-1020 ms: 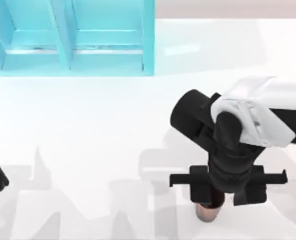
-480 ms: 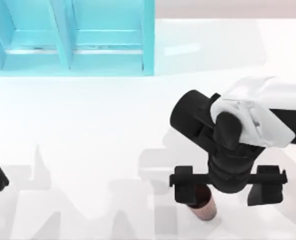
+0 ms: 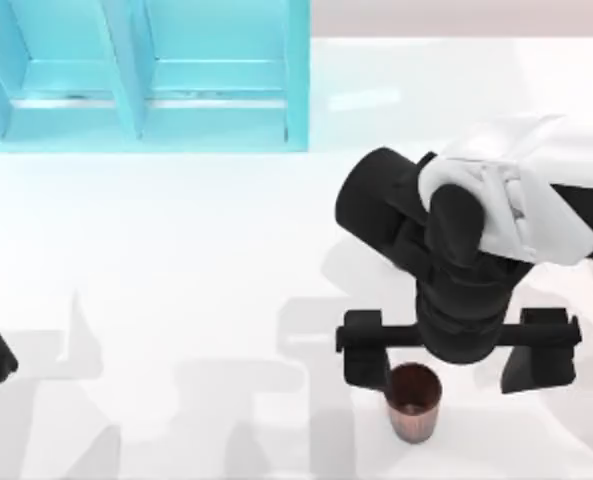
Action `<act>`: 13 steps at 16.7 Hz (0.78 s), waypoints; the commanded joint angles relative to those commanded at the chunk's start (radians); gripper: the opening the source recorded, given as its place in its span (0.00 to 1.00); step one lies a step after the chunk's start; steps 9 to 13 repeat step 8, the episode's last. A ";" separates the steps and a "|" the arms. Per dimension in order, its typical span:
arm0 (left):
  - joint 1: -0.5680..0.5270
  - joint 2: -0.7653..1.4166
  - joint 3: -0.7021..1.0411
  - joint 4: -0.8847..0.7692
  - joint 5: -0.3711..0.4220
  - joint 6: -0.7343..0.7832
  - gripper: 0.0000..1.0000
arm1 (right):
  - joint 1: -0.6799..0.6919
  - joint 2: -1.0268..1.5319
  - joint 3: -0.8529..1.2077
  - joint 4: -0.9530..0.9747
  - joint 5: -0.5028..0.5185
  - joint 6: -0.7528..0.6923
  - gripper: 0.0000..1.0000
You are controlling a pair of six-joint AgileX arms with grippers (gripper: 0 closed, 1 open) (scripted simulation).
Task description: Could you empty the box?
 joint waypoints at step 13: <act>0.000 0.000 0.000 0.000 0.000 0.000 1.00 | -0.005 -0.066 0.205 -0.270 -0.005 -0.008 1.00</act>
